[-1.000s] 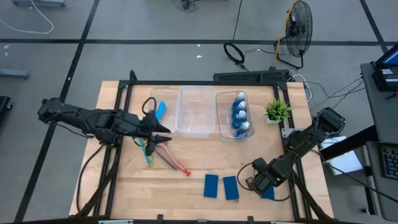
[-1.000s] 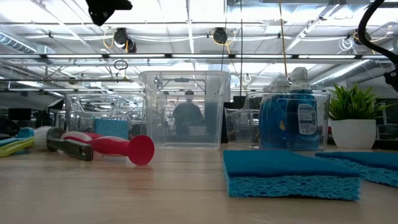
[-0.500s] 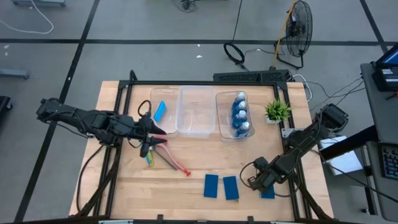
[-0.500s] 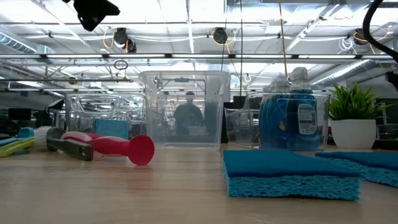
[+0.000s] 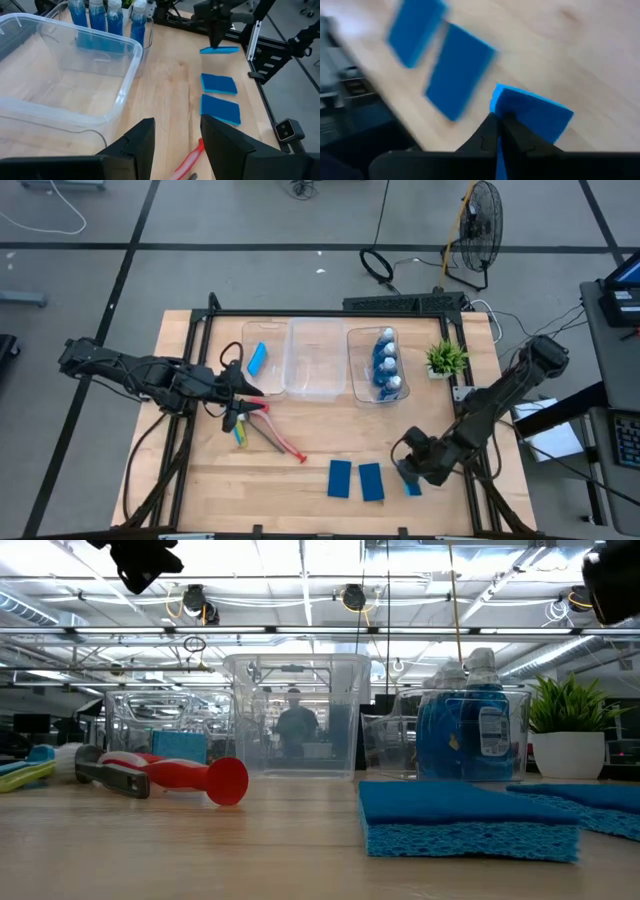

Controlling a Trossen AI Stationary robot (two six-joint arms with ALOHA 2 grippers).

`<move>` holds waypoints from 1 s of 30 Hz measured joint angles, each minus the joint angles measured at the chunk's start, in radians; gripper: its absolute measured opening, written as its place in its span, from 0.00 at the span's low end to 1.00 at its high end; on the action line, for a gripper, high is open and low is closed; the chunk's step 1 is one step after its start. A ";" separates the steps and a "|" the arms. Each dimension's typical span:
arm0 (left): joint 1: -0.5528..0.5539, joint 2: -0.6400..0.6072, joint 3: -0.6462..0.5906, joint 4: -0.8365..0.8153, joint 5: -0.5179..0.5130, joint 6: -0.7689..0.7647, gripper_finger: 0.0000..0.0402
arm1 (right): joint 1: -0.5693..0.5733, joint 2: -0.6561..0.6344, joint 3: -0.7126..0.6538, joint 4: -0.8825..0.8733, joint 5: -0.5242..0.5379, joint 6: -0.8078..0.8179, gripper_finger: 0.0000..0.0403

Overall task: Pick & Place Kitchen Sink Supplies
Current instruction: Put the blue sponge into the left transparent bin

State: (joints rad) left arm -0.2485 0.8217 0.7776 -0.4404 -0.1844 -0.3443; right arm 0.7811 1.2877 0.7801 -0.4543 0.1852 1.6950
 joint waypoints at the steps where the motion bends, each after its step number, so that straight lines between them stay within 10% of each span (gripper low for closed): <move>1: 0.000 0.000 0.000 0.000 0.000 0.000 0.41 | 0.000 -0.004 0.000 0.024 0.023 -0.024 0.00; 14: 0.009 -0.018 0.000 -0.001 0.000 0.021 0.41 | -0.060 -0.017 0.001 0.357 0.185 -0.346 0.00; 30: 0.029 -0.046 0.000 0.006 -0.016 0.028 0.41 | -0.330 -0.018 0.002 0.756 0.013 -0.856 0.00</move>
State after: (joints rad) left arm -0.2190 0.7753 0.7780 -0.4348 -0.2000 -0.3161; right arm 0.4512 1.2701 0.7826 0.3018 0.1985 0.8392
